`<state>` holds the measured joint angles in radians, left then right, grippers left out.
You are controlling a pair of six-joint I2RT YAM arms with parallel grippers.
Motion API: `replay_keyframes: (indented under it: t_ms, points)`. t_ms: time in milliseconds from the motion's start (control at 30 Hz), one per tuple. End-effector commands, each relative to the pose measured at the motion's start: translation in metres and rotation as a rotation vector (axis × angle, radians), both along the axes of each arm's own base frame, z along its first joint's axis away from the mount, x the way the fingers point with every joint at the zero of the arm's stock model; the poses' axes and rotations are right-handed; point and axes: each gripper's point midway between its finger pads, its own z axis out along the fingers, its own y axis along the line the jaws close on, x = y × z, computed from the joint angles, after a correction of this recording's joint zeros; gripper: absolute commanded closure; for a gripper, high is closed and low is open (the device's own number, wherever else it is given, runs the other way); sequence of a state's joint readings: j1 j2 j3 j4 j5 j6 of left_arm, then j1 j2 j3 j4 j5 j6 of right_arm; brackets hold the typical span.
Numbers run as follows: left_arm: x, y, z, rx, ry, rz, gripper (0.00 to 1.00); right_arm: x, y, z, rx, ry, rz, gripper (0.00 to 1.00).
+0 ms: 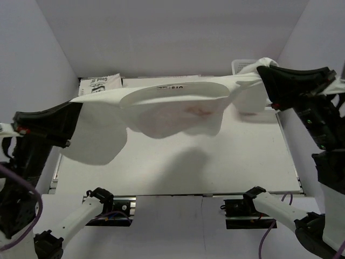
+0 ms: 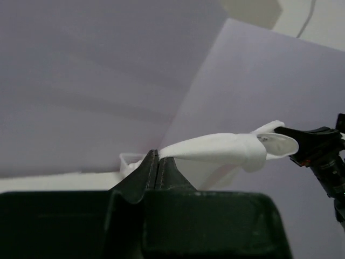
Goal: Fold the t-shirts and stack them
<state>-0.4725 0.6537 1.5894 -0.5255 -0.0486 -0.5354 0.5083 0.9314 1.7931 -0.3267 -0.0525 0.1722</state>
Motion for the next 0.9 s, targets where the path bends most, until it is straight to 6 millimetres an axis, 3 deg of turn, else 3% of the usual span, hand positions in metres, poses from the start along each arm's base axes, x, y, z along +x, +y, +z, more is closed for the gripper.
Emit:
replay_keyframes:
  t_ms: [0, 67, 133, 200, 233, 300, 367, 400, 433, 500, 533, 567, 600, 633, 667, 700, 733, 767, 800, 833, 867]
  points:
    - [-0.014, 0.025, 0.025, 0.018, -0.06, 0.11, 1.0, -0.061, -0.033, 0.043, 0.051, -0.165, -0.008, 1.0]
    - [-0.014, 0.025, 0.031, 0.028, -0.068, 0.116, 1.0, -0.072, -0.037, 0.047, 0.063, -0.19, -0.001, 1.0]
    - [-0.011, 0.023, 0.033, 0.029, -0.065, 0.116, 1.0, -0.064, -0.04, 0.045, 0.074, -0.172, -0.033, 1.0]
    - [0.002, 0.024, 0.025, 0.024, -0.021, 0.145, 1.0, -0.044, -0.038, 0.039, 0.068, -0.136, -0.073, 1.0]
    - [0.016, 0.022, 0.015, 0.035, 0.017, 0.162, 1.0, -0.027, -0.045, 0.032, 0.083, -0.096, -0.143, 1.0]
    - [0.046, 0.026, -0.008, 0.025, 0.123, 0.243, 1.0, 0.02, -0.035, 0.011, 0.052, -0.002, -0.211, 1.0]
    - [0.081, 0.033, -0.042, 0.019, 0.249, 0.357, 1.0, 0.078, -0.023, -0.028, -0.001, 0.117, -0.303, 1.0]
    - [0.11, 0.025, -0.076, 0.065, 0.353, 0.394, 1.0, 0.109, -0.013, -0.051, -0.026, 0.166, -0.334, 1.0]
    - [0.126, 0.035, -0.095, 0.067, 0.417, 0.487, 1.0, 0.124, -0.012, -0.062, -0.041, 0.19, -0.369, 1.0]
    - [0.152, 0.036, -0.139, 0.094, 0.555, 0.574, 1.0, 0.182, 0.007, -0.123, -0.125, 0.325, -0.419, 1.0]
    - [0.176, 0.038, -0.18, 0.149, 0.66, 0.657, 1.0, 0.201, 0.012, -0.145, -0.142, 0.365, -0.414, 1.0]
    - [0.187, 0.038, -0.204, 0.148, 0.722, 0.701, 1.0, 0.238, 0.03, -0.195, -0.205, 0.465, -0.411, 1.0]
    - [0.195, 0.039, -0.241, 0.202, 0.808, 0.74, 1.0, 0.251, 0.039, -0.212, -0.213, 0.501, -0.392, 1.0]
    - [0.202, 0.039, -0.265, 0.237, 0.862, 0.773, 1.0, 0.262, 0.049, -0.232, -0.239, 0.533, -0.349, 1.0]
    - [0.218, 0.036, -0.302, 0.286, 0.95, 0.795, 0.96, 0.284, 0.059, -0.271, -0.276, 0.604, -0.341, 1.0]
    - [0.22, 0.044, -0.333, 0.323, 1.035, 0.823, 0.87, 0.302, 0.065, -0.324, -0.334, 0.718, -0.346, 1.0]
    - [0.223, 0.046, -0.355, 0.339, 1.095, 0.834, 0.66, 0.311, 0.072, -0.331, -0.345, 0.734, -0.322, 1.0]
    - [0.231, 0.048, -0.387, 0.376, 1.173, 0.855, 0.54, 0.33, 0.08, -0.361, -0.383, 0.783, -0.316, 1.0]
    - [0.232, 0.06, -0.401, 0.38, 1.224, 0.894, 0.38, 0.338, 0.088, -0.39, -0.436, 0.837, -0.295, 1.0]
    - [0.232, 0.065, -0.413, 0.403, 1.261, 0.91, 0.06, 0.343, 0.092, -0.428, -0.497, 0.904, -0.285, 1.0]
    - [0.234, 0.068, -0.421, 0.413, 1.293, 0.914, 0.0, 0.349, 0.099, -0.424, -0.517, 0.894, -0.261, 0.88]
